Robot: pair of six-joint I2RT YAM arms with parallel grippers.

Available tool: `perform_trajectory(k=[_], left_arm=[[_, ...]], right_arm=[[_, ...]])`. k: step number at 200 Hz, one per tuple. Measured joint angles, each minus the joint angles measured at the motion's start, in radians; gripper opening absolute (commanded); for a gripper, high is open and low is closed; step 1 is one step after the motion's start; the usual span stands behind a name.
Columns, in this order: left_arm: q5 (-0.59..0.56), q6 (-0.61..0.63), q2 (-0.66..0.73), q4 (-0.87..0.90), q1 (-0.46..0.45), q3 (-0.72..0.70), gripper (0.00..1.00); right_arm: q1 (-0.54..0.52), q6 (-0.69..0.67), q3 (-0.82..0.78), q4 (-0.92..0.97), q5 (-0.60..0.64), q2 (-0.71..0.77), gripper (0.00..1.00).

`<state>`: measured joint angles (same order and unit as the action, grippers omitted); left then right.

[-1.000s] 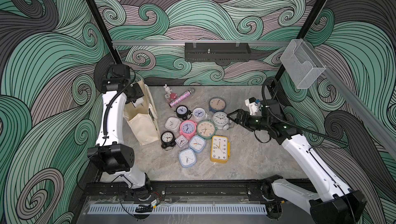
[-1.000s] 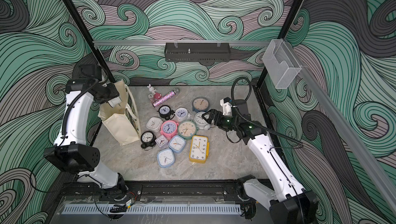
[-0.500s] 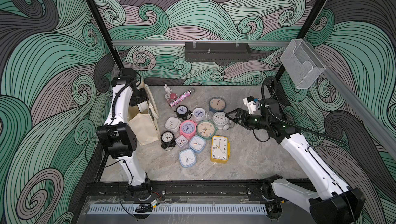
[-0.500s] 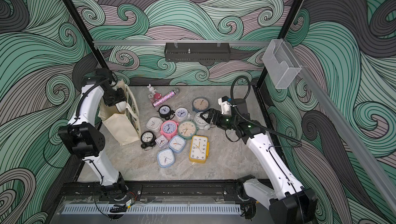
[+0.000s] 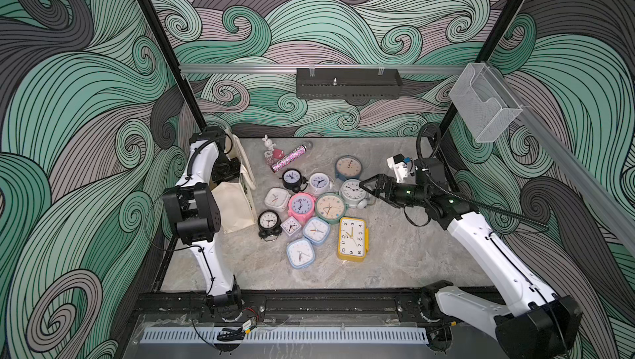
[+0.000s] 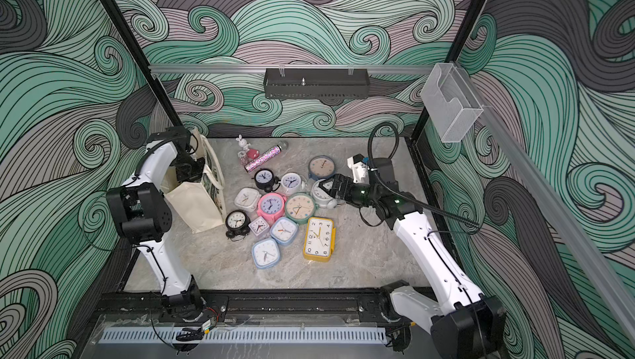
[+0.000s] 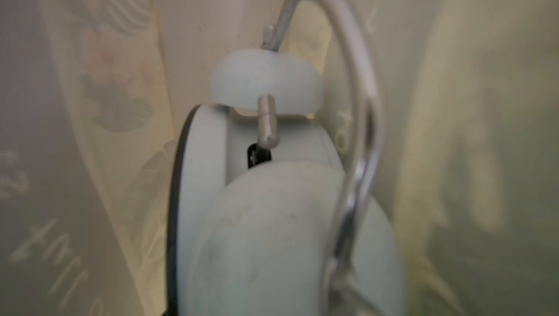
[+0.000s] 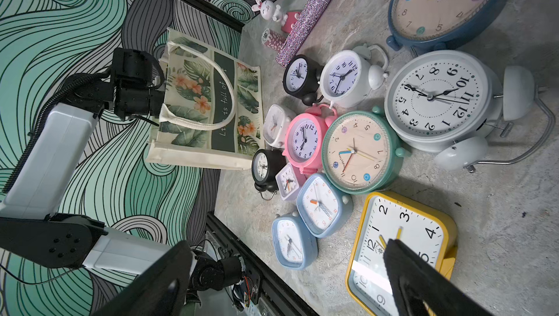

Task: Put the alarm clock into the canvas bag
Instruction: Place the alarm at the canvas bag.

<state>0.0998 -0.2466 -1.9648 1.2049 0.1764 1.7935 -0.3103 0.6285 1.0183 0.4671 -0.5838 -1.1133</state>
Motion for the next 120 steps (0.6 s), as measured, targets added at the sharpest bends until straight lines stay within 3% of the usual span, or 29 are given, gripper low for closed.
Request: perform_trajectory(k=[58,84,104,112,120], left_arm=[[-0.048,-0.013,-0.005,-0.013,0.0,-0.024,0.53],[-0.068,-0.024,-0.004,-0.016,0.0,-0.024,0.57],[-0.092,-0.036,0.003,-0.022,0.0,-0.024,0.82],[-0.099,-0.038,0.01,-0.025,0.0,-0.024,0.97],[-0.111,-0.035,0.021,-0.029,0.0,-0.024,0.99]], right_arm=[[0.0,0.0,-0.011,-0.002,0.001,-0.001,1.0],[0.0,-0.002,-0.013,0.007,0.017,-0.001,1.0],[0.0,-0.005,-0.013,0.01,0.034,-0.001,1.0],[0.0,-0.006,-0.013,0.013,0.039,-0.001,1.0],[0.0,-0.008,-0.013,0.016,0.045,-0.001,1.0]])
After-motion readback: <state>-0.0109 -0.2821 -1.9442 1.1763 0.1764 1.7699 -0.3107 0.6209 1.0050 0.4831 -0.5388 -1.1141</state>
